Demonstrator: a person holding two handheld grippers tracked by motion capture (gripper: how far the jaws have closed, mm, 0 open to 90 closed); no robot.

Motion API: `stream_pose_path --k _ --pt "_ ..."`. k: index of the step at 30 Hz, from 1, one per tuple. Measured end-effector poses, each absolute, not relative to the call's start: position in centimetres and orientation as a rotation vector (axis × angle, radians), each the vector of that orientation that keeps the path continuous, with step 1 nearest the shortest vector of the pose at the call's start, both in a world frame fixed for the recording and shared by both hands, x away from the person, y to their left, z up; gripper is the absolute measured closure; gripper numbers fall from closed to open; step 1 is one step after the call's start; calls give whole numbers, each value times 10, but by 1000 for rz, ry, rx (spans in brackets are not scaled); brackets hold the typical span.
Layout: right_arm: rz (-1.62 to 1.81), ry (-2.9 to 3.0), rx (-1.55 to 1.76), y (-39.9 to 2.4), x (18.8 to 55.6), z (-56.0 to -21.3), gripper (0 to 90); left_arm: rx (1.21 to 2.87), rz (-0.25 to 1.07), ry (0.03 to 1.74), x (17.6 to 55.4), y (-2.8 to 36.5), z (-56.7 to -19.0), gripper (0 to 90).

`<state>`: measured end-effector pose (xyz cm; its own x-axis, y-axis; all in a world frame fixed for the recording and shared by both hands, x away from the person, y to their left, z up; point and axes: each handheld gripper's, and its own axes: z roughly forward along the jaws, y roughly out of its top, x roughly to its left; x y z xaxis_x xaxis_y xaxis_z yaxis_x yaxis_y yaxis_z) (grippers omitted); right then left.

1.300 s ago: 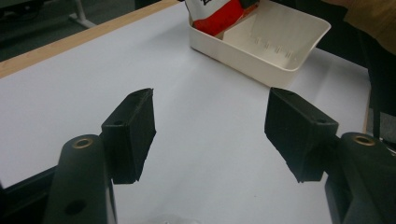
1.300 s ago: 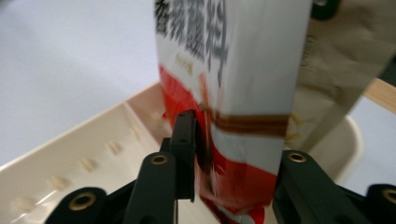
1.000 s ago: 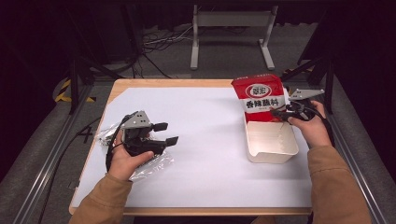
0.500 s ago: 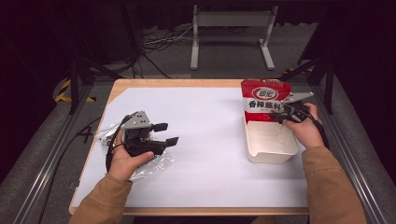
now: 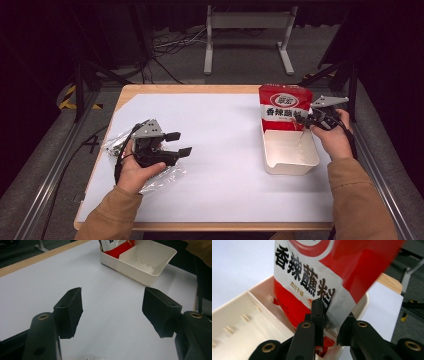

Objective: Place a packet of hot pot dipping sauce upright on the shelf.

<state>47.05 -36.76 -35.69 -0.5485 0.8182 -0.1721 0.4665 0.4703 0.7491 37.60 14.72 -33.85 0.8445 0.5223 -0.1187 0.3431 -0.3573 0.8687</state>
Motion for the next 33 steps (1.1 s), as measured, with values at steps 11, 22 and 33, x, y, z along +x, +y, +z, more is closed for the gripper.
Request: stream_pose_path --k 11,22,33 --pt "811 2211 1111 -363 474 -369 827 1980 209 648 377 148 -340 334" --pt "862 2193 1094 -362 469 -365 577 1983 222 666 376 157 -343 322" --pt "954 2087 1081 -374 443 -348 394 1991 269 688 372 174 -347 279"
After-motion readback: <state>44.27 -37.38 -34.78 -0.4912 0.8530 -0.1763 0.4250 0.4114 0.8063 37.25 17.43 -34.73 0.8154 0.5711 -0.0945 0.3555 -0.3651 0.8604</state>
